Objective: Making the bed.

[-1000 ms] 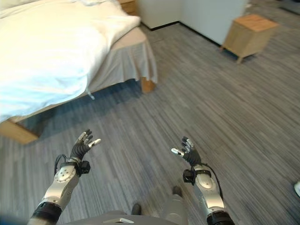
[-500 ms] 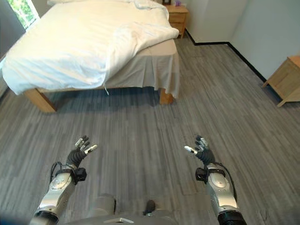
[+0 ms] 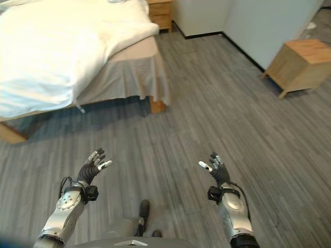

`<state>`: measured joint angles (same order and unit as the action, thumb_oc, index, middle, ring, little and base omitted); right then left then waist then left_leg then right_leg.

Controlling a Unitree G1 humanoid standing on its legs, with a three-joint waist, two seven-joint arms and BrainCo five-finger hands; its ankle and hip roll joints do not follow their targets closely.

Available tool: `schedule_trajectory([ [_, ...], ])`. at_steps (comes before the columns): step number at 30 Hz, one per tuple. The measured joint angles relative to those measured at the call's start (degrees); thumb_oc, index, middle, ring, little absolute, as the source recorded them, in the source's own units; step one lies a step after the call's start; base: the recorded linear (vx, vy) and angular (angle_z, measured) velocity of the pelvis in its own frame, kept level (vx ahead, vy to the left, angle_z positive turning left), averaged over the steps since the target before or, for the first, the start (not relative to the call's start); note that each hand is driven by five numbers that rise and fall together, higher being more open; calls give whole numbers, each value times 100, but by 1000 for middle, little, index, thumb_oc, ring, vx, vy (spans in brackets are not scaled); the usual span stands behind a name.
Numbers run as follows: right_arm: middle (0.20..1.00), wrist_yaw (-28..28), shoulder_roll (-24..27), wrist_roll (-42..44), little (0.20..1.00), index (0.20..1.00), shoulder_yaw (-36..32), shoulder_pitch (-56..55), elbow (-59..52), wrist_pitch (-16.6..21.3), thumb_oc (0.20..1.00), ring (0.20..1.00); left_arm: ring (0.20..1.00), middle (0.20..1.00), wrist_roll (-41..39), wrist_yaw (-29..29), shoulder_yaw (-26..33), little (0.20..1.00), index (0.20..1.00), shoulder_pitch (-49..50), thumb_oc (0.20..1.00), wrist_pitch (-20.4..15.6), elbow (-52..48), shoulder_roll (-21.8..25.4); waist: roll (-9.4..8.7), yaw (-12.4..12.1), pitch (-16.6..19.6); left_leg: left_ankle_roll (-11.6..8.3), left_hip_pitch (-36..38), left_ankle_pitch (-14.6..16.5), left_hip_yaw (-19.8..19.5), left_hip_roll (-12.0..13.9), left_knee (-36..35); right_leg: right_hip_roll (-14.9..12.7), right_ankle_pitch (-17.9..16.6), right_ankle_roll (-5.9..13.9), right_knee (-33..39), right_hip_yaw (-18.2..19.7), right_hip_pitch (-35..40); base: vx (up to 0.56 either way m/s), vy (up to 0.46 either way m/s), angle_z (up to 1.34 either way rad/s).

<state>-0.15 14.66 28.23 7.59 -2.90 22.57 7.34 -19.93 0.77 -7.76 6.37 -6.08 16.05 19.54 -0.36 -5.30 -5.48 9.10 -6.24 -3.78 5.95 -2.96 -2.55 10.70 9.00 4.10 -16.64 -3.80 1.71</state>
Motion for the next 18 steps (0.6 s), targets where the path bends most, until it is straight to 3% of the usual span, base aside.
schedule_trajectory([
  [1, 1000, 47, -35, 67, 1000, 1000, 121, -29, -107, -6, 1000, 1000, 1000, 1000, 1, 2, -23, 1000, 1000, -30, 1000, 10, 40, 56, -69, 60, 23, 95, 157, 5, -28, -58, -61, -196, 374, -121, -869, -153, -354, 201, 136, -71],
  [2, 1000, 110, 10, 129, 1000, 1000, 132, -141, -217, 10, 1000, 1000, 1000, 1000, 7, -9, -93, 1000, 1000, -72, 1000, 17, 44, 16, -57, 120, 25, 166, 336, 63, -46, -129, -114, -576, 553, -107, -1340, -290, -480, 136, 94, -5],
  [3, 1000, 155, 47, 164, 1000, 1000, 127, -188, -200, 11, 1000, 1000, 1000, 1000, 10, -49, -112, 1000, 1000, -86, 1000, 14, 44, -26, -35, 189, 38, 212, 437, 120, -57, -192, -99, -928, 621, 7, -1528, -260, -549, 170, 133, 17],
  [4, 1000, 182, 96, 174, 1000, 1000, 111, -272, -153, 0, 1000, 1000, 1000, 1000, 43, -118, -162, 1000, 1000, -199, 1000, 14, 67, -33, -102, 238, 43, 217, 554, 144, -130, -351, -67, -1534, 589, 186, -1925, -82, -727, 173, 126, 39],
  [6, 1000, 204, 89, 168, 1000, 1000, 121, -359, -140, -79, 1000, 1000, 1000, 1000, 49, -117, -159, 1000, 1000, -400, 1000, 10, 66, -17, -197, 281, 32, 213, 591, 146, -209, -400, 7, -1727, 408, 389, -2023, 30, -771, 211, 141, 45],
  [7, 1000, 205, 44, 154, 1000, 1000, 123, -394, -140, -120, 1000, 1000, 1000, 1000, 53, -117, -159, 1000, 1000, -421, 1000, 14, 71, 26, -243, 220, 4, 211, 657, 147, -188, -369, 44, -1736, 183, 374, -2177, -57, -798, 252, 115, 24],
  [8, 1000, 206, -146, 150, 1000, 1000, 90, -438, -129, -151, 1000, 1000, 1000, 1000, 99, -121, -163, 1000, 1000, -380, 1000, 57, 38, 239, -434, 119, -198, 199, 476, 468, -78, -395, 967, -1759, -487, 278, -2528, -116, -707, 287, 86, -12],
  [9, 1000, 207, -194, 151, 1000, 1000, 5, -524, -168, -150, 1000, 1000, 1000, 1000, 99, -121, -205, 1000, 1000, -308, 1000, 52, -20, 328, -417, 29, -198, 235, 694, 469, -35, -301, 630, -1842, -608, 313, -2906, -241, -828, 402, 8, -45],
  [10, 1000, 208, -187, 146, 1000, 1000, -102, -464, -137, -135, 1000, 1000, 1000, 1000, 102, -123, -179, 1000, 1000, -202, 1000, 54, -48, 454, -428, 32, -199, -121, 967, 936, -189, -184, 364, -2024, -440, 339, -3517, -352, -1133, 391, -54, -46],
  [12, 1000, 211, -175, 146, 1000, 1000, -277, -581, -226, -136, 1000, 1000, 1000, 1000, 103, -129, -182, 1000, 1000, -227, 1000, 127, -12, 401, -414, 187, -200, -104, 948, 999, -323, -187, 331, -1965, -32, 179, -3266, -307, -1301, 383, -124, -2],
  [14, 1000, 190, -77, 149, 1000, 1000, -575, -646, -245, -153, 1000, 1000, 1000, 1000, 102, -173, -323, 1000, 1000, -384, 1000, 133, -2, 272, -136, 417, -375, -138, 957, 980, -525, 16, 306, -1686, 322, 65, -2161, -240, -1458, 374, -214, 44],
  [15, 1000, 192, 87, 151, 1000, 1000, -692, -769, -250, -153, 1000, 1000, 1000, 1000, 103, -234, -380, 1000, 1000, -625, 1000, 129, 106, 110, 158, 660, -531, -315, 1032, 896, -771, 215, 288, -1347, 256, 154, -698, 188, -1469, 416, -310, 68],
  [16, 1000, 194, 125, 153, 1000, 1000, -706, -891, -260, -142, 1000, 1000, 1000, 1000, 104, -242, -372, 1000, 1000, -720, 1000, 123, 165, -10, 268, 744, -569, -523, 1046, 993, -1078, 303, 314, -1084, 234, 130, -272, 572, -1472, 421, -310, 185],
  [17, 1000, 211, 115, 161, 1000, 1000, -636, -1352, -260, -178, 1000, 1000, 1000, 1000, 107, -266, -642, 1000, 1000, -1258, 1000, 107, 749, -158, 509, 1035, -570, -743, 987, 1061, -1916, 567, 458, -348, -49, 207, 1116, 2238, -1194, 221, -293, 232],
  [18, 1000, 289, 37, 158, 1000, 1000, -440, -1442, -234, -234, 1000, 1000, 1000, 1000, 107, -335, -577, 1000, 1000, -1294, 1000, 1, 646, -139, -82, 979, -555, -958, 1196, 940, -2150, 228, 436, -609, -802, 235, 1395, 2205, -1139, 159, -312, 262],
])
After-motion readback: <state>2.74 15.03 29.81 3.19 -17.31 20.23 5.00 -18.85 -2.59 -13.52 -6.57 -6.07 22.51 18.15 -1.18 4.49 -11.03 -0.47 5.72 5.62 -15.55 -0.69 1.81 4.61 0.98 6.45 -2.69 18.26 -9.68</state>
